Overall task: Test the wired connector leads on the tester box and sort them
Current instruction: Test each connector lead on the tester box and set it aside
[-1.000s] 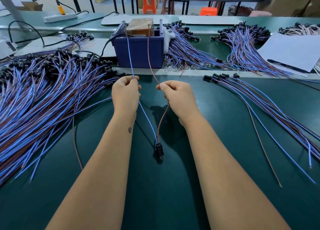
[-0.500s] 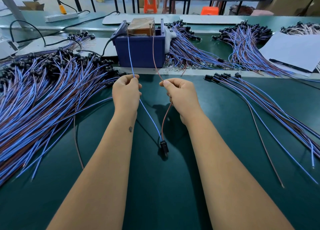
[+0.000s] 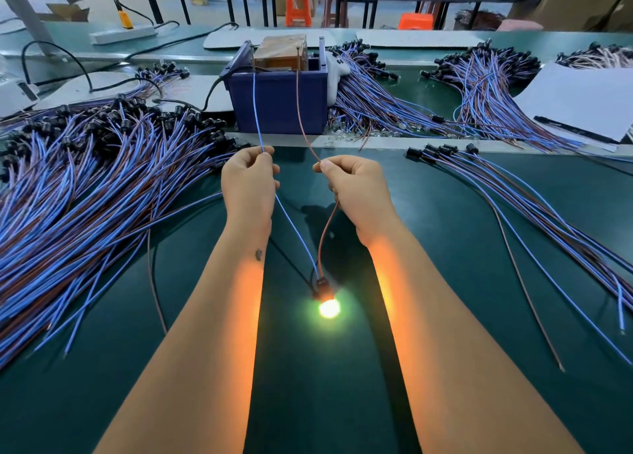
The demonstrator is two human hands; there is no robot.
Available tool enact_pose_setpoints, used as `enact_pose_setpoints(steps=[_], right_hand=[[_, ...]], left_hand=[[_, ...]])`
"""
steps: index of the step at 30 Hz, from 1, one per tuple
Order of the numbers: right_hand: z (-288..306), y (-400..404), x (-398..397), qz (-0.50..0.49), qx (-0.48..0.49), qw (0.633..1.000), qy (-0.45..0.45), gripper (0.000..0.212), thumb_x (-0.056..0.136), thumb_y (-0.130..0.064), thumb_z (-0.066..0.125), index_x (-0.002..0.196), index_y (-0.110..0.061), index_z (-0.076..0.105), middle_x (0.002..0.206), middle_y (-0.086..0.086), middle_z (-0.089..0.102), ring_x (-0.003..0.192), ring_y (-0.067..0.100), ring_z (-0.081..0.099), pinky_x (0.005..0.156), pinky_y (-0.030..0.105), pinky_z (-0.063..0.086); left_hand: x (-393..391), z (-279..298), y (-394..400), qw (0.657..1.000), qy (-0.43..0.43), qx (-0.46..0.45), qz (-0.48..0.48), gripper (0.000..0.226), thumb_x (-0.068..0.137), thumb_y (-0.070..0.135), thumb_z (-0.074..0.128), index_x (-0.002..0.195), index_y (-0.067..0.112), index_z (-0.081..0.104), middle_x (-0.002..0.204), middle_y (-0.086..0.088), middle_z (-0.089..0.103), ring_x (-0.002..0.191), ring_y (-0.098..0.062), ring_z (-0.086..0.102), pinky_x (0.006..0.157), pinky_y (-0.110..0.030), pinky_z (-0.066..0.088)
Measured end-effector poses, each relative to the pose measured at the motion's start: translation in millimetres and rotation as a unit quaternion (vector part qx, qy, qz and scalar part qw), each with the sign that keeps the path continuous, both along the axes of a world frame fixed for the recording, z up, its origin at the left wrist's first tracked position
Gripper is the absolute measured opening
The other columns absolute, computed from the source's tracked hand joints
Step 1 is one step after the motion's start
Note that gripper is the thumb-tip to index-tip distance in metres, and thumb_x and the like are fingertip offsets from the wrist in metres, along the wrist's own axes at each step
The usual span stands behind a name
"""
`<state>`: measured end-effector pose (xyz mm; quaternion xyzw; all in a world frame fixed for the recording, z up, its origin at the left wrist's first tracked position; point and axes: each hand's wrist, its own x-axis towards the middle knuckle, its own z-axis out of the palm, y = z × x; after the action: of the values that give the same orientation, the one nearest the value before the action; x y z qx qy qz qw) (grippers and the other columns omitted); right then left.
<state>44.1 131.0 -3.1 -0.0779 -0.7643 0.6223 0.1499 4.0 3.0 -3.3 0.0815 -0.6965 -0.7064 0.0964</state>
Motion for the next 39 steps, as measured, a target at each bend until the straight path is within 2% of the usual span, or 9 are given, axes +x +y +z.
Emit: enact_pose_setpoints(steps=[7,11,15,20,25,28,33,36,39], right_hand=[[1,0,0,-0.007,-0.006,1.000,-0.002,0.018,0.096,-0.017,0.057,0.086,-0.019,0.071,0.050,-0.025,0.053,0.066,-0.002,0.051,0.065,0.017,0.039],[0,0,0,-0.009,-0.008,1.000,-0.003,0.017,0.097,-0.018,0.057,0.087,-0.018,0.071,0.057,-0.021,0.053,0.067,-0.001,0.051,0.065,0.019,0.040],[0,0,0,-0.013,-0.013,1.000,-0.006,0.017,0.097,-0.018,0.056,0.090,-0.015,0.072,0.051,-0.021,0.051,0.061,-0.001,0.047,0.062,0.018,0.037],[0,1,0,-0.014,-0.016,1.000,-0.005,0.017,0.097,-0.017,0.056,0.091,-0.013,0.071,0.056,-0.019,0.050,0.062,0.000,0.046,0.063,0.019,0.038],[-1,-1,-1,-0.011,-0.009,1.000,0.005,0.017,0.095,-0.015,0.057,0.087,-0.012,0.071,0.045,-0.021,0.051,0.050,-0.003,0.045,0.060,0.017,0.036],[-2,-4,-1,-0.001,0.007,1.000,0.013,0.014,0.093,-0.015,0.061,0.086,-0.011,0.072,0.049,-0.017,0.053,0.052,-0.001,0.045,0.060,0.020,0.036],[-1,-5,1,0.016,0.017,1.000,0.004,0.016,0.092,-0.018,0.064,0.078,-0.012,0.069,0.053,-0.009,0.051,0.052,0.007,0.043,0.057,0.026,0.036],[2,-5,5,0.069,0.011,0.997,-0.038,0.021,0.093,-0.020,0.064,0.075,-0.008,0.066,0.051,-0.001,0.050,0.038,0.009,0.040,0.041,0.021,0.033],[8,-1,10,0.116,0.052,0.989,-0.076,0.021,0.088,-0.023,0.070,0.082,-0.003,0.072,0.049,-0.007,0.049,0.038,0.003,0.039,0.042,0.016,0.033]], left_hand=[[1,-1,-1,1.000,0.003,-0.005,-0.007,0.020,0.095,0.013,0.048,0.096,0.021,0.067,0.072,0.007,0.058,0.054,-0.005,0.050,0.051,-0.016,0.040],[0,-1,-1,1.000,0.001,-0.008,-0.005,0.020,0.095,0.014,0.048,0.096,0.021,0.067,0.071,0.008,0.058,0.055,-0.006,0.050,0.052,-0.017,0.040],[0,0,-1,1.000,0.000,-0.007,-0.008,0.020,0.095,0.014,0.049,0.094,0.023,0.066,0.072,0.008,0.059,0.056,-0.007,0.051,0.053,-0.018,0.041],[0,-2,-2,1.000,0.002,-0.014,-0.010,0.020,0.095,0.016,0.050,0.090,0.025,0.066,0.071,0.008,0.060,0.053,-0.004,0.053,0.052,-0.017,0.042],[2,-3,5,0.992,0.031,-0.083,-0.089,0.018,0.094,0.018,0.055,0.085,0.028,0.067,0.068,0.013,0.063,0.060,-0.003,0.057,0.064,-0.024,0.048],[7,-4,17,0.980,0.055,-0.126,-0.141,0.021,0.092,0.017,0.057,0.080,0.028,0.069,0.062,0.015,0.060,0.058,-0.004,0.048,0.060,-0.024,0.042],[6,-1,15,0.983,0.023,0.006,-0.182,0.018,0.093,0.015,0.057,0.078,0.016,0.066,0.048,0.015,0.047,0.041,-0.002,0.034,0.041,-0.015,0.030],[4,-1,12,0.986,0.030,0.046,-0.154,0.022,0.095,0.014,0.057,0.073,0.017,0.055,0.048,0.011,0.046,0.039,-0.004,0.036,0.042,-0.015,0.033],[1,1,7,0.989,0.043,0.101,-0.104,0.023,0.097,0.012,0.056,0.076,0.016,0.051,0.049,0.010,0.051,0.043,-0.004,0.045,0.045,-0.017,0.040]])
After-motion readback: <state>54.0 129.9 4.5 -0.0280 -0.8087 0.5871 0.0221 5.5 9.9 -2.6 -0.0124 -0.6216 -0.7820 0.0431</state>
